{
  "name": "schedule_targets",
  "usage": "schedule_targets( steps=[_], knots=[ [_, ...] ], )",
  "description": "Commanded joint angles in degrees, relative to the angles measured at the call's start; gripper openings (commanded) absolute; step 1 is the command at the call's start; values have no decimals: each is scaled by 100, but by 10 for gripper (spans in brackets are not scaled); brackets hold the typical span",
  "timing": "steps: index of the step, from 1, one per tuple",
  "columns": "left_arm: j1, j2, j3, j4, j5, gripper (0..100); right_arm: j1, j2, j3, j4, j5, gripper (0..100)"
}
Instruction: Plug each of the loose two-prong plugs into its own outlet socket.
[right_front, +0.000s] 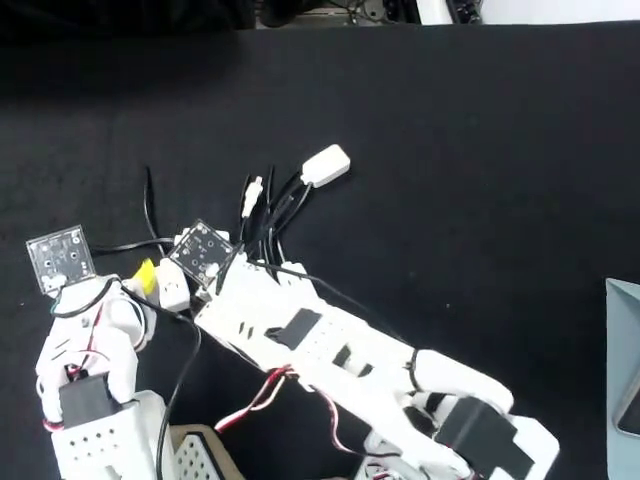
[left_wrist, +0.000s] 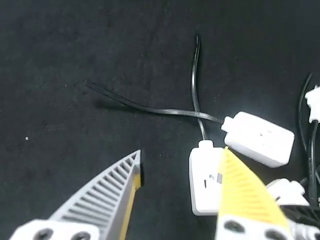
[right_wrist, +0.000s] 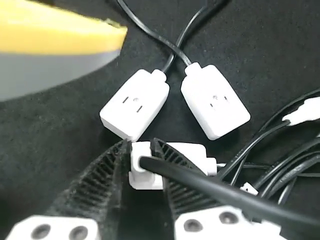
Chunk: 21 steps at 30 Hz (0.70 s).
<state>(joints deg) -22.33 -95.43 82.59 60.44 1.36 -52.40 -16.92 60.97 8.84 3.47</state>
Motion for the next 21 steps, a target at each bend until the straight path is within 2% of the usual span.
schedule_targets(
  steps=[1, 10, 12, 14, 21],
  knots=[
    [-48, -35, -31, -114, 26, 248, 9, 207, -321, -167, 26, 11],
    [-382, -35, -31, -114, 26, 250, 229, 400, -409, -132, 53, 11],
    [-382, -35, -31, -114, 26, 250, 273, 400, -382, -114, 273, 11],
    [-382, -35, -31, -114, 26, 250, 290, 400, -400, 88, 510, 11],
    [-382, -35, -31, -114, 26, 250, 352, 365, -637, 659, 536, 11]
  ],
)
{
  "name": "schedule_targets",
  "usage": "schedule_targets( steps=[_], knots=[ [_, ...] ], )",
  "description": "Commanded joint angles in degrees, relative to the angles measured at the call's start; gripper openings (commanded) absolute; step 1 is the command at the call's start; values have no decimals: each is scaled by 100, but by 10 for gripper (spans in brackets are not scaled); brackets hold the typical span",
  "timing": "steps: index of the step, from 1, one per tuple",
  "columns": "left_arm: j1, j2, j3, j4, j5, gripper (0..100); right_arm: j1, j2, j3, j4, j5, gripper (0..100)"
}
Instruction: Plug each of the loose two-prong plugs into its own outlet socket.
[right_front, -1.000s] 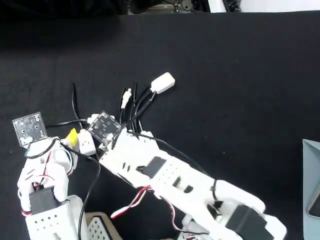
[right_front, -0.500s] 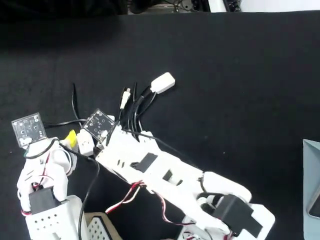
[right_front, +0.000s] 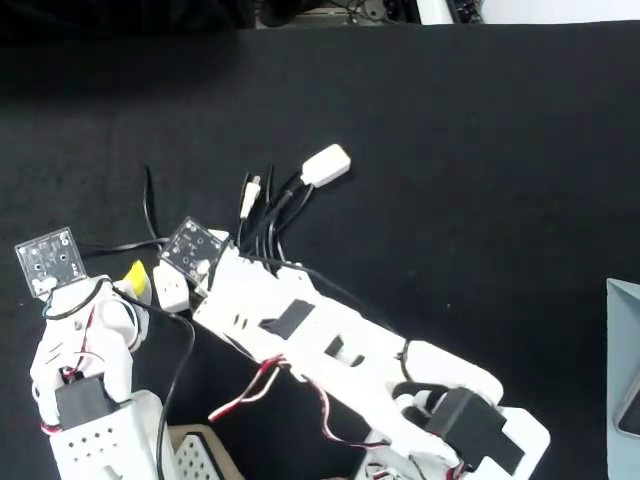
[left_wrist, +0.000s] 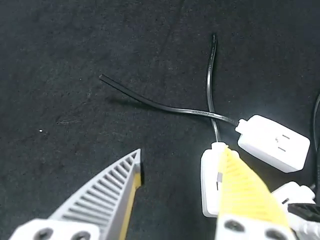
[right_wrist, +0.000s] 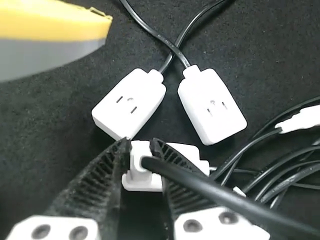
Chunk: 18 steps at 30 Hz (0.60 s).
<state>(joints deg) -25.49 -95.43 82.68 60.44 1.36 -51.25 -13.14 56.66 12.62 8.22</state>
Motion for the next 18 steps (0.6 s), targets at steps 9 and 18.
schedule_targets(
  steps=[9, 18],
  knots=[
    [-66, -35, -40, -141, 26, 250, 255, -338, -338, 695, 62, 11],
    [-66, -35, -40, -123, 26, 250, 229, 145, -347, 668, 88, 11]
  ],
)
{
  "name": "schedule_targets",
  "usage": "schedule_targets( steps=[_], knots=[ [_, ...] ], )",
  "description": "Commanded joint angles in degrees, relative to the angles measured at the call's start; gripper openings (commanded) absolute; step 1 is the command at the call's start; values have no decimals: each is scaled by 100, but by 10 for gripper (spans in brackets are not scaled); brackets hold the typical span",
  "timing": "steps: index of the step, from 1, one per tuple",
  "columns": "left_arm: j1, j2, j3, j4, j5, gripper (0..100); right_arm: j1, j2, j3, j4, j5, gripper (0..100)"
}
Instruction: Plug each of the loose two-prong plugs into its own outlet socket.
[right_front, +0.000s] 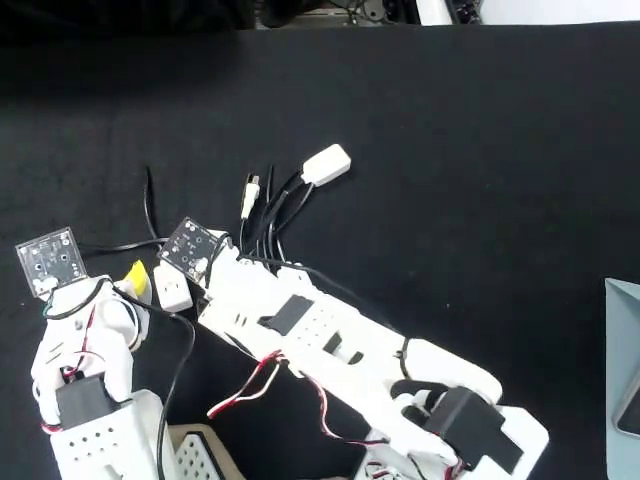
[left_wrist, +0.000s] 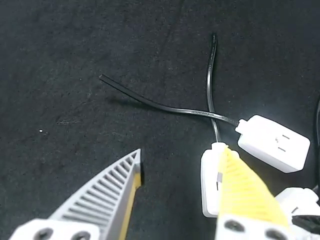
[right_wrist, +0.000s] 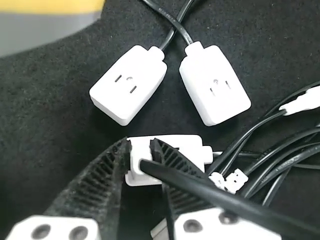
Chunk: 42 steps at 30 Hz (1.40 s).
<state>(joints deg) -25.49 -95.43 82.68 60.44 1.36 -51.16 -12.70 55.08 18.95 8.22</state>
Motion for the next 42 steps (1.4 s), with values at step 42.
schedule_targets(
  steps=[42],
  knots=[
    [-66, -35, 92, -158, 18, 249, 695, -2668, -1191, 1284, 246, 11]
  ],
)
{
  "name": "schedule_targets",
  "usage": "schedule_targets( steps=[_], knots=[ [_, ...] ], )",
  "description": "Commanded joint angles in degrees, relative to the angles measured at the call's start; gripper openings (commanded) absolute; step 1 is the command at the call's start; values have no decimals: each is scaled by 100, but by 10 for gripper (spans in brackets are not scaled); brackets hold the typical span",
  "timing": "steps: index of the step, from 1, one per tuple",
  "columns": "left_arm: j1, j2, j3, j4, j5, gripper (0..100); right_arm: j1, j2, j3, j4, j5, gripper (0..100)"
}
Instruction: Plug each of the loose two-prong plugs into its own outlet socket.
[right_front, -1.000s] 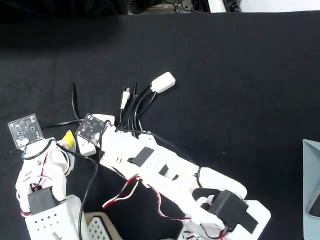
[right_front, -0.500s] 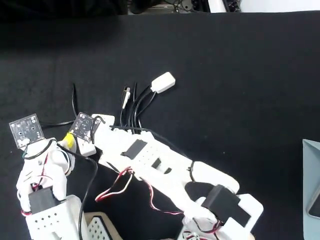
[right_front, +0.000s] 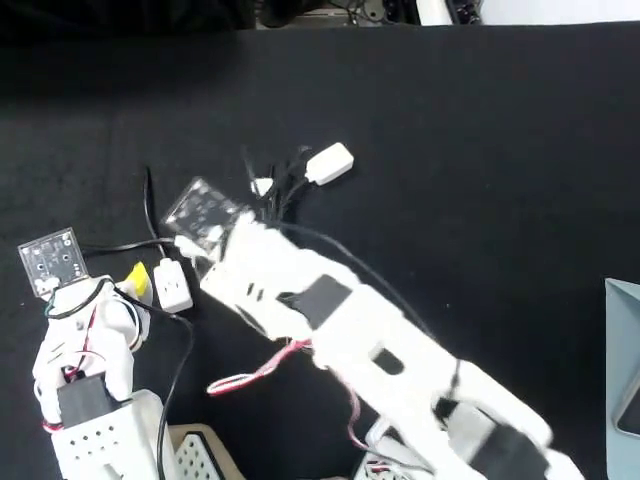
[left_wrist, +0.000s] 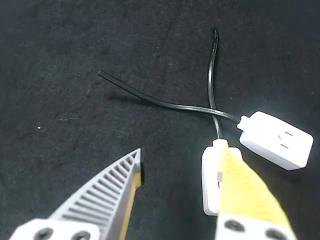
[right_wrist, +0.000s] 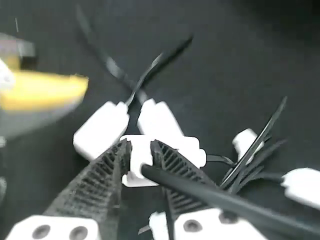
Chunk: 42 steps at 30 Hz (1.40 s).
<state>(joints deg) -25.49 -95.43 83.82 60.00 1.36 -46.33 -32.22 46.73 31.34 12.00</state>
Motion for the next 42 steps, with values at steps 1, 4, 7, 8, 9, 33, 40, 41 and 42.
schedule_targets(
  steps=[1, 4, 7, 8, 9, 33, 40, 41, 42],
  knots=[
    [-66, -35, -22, -114, 18, 249, 255, -884, -382, 44, -132, 11],
    [-66, -35, -22, -114, 18, 249, 440, -1244, -444, 9, -132, 11],
    [-66, -35, -22, -114, 18, 249, 703, -1402, -549, -9, -132, 12],
    [-66, -35, -22, -114, 18, 249, 826, -1393, -585, -9, -132, 12],
    [-66, -35, -22, -114, 18, 249, 941, -1358, -620, -18, -132, 12],
    [-66, -35, 66, -123, 18, 250, 2154, 4435, -2501, -4123, -132, 22],
    [-66, -35, 66, -123, 18, 250, 2145, 4840, -2835, -4009, -853, 236],
    [-66, -35, 66, -123, 18, 250, 2145, 4769, -2826, -3859, -853, 244],
    [-66, -35, 66, -123, 18, 250, 2145, 4681, -2826, -3657, -879, 245]
  ],
)
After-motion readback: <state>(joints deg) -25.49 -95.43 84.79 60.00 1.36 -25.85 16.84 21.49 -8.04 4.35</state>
